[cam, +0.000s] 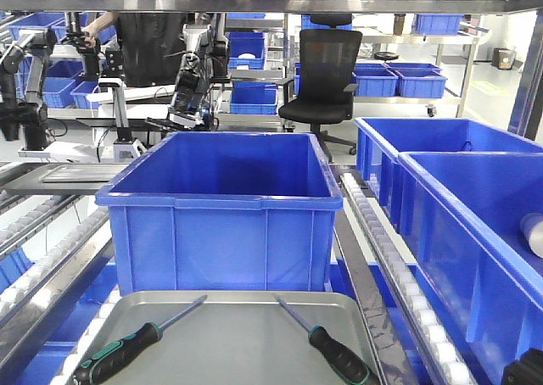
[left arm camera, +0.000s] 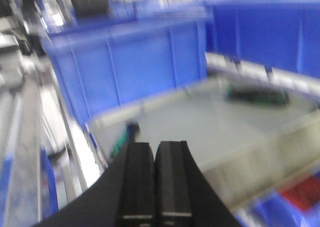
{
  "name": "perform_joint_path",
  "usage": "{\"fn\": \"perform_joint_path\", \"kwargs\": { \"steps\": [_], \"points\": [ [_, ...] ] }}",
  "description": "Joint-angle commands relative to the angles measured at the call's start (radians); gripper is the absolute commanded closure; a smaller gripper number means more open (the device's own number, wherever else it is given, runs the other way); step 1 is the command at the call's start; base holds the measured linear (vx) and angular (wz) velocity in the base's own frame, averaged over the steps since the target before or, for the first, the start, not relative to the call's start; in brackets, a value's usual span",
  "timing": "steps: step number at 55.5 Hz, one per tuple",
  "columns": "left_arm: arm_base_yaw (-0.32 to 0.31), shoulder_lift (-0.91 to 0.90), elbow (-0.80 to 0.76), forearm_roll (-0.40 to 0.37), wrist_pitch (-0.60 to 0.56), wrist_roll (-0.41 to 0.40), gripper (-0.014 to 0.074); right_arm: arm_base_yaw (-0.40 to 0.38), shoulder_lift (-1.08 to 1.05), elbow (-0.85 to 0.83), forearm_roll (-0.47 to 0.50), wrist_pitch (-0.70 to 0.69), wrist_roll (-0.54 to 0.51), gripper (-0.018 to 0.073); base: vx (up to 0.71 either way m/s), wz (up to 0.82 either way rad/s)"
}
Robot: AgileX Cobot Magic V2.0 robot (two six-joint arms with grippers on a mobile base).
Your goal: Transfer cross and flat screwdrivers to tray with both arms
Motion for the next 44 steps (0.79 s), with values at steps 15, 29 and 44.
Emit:
{"fn": "perform_joint_path", "kwargs": {
  "steps": [15, 29, 44],
  "points": [
    [-0.003, 0.007, 0.001, -0.009, -0.113, -0.012, 0.0599, -0.003, 0.005, -0.027, 0.005, -0.081, 0.001, 0.0567, 0.00, 0.00],
    [0.005, -0.003, 0.041, 0.085, -0.141, 0.050, 0.0599, -0.003, 0.005, -0.027, 0.005, -0.081, 0.001, 0.0567, 0.00, 0.00],
    [0.260, -0.228, 0.397, 0.179, -0.396, -0.126, 0.0599, -0.003, 0.005, -0.027, 0.005, -0.081, 0.001, 0.0567, 0.00, 0.01]
  ]
}}
